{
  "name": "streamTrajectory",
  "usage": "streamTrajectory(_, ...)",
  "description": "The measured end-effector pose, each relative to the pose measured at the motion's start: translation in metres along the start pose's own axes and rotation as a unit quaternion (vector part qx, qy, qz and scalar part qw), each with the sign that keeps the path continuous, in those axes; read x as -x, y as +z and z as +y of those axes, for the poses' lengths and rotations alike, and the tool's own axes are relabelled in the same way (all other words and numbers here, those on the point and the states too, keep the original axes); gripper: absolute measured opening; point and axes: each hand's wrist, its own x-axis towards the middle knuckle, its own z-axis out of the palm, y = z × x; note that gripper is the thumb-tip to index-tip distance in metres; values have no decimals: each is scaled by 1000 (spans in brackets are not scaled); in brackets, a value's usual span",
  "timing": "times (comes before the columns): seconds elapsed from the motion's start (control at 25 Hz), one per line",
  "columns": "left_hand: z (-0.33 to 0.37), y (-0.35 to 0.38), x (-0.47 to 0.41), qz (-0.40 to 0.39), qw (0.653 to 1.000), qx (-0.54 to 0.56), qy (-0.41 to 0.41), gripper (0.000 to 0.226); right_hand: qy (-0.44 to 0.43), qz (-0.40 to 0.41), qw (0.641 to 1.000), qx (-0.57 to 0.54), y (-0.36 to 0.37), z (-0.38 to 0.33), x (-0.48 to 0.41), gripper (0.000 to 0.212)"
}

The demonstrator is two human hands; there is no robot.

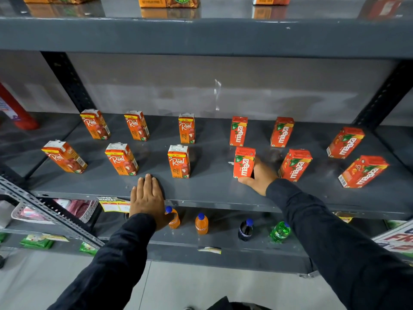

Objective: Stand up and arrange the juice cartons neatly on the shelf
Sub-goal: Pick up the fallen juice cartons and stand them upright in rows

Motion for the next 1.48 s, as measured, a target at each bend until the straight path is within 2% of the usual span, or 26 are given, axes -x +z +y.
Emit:
streamTrajectory(0.16,-1,-1,0,-1,1000,0,1,124,-22,5,995,93,10,10,-7,36)
streamTrajectory(0.48,-1,-2,2,-4,1000,-1,4,124,-13,28,985,168,18,17,-14,50)
streamTrajectory(0.6,-1,-1,1,3,1000,0,7,124,-5,51,991,121,16,13,-10,60)
streamTrajectory(0.68,-2,1,0,6,1000,-2,11,123,28,109,993,-20,20,10,6,75)
streamTrajectory(0.76,-2,3,-1,12,1000,-4,12,123,35,204,968,-141,32,14,38,70)
streamTrajectory(0.84,-2,6,-2,17,1000,-4,10,123,48,349,923,-153,33,28,66,56)
streamTrajectory(0.92,-2,6,-3,17,1000,-4,11,124,115,443,878,-141,14,47,68,69)
streamTrajectory(0.96,-3,6,-3,15,1000,-7,11,124,161,437,873,-143,2,55,61,83)
streamTrajectory(1.04,-2,5,-4,17,1000,-10,14,125,231,376,889,-121,-18,61,50,105)
streamTrajectory(1.12,-2,5,-3,20,1000,-13,13,127,242,329,912,-39,-20,60,45,99)
streamTrajectory(1.24,-3,7,-2,21,1000,-9,8,129,239,324,915,13,-15,59,43,79)
streamTrajectory(1.48,-2,7,-2,20,1000,-3,7,127,238,331,913,32,-12,66,40,82)
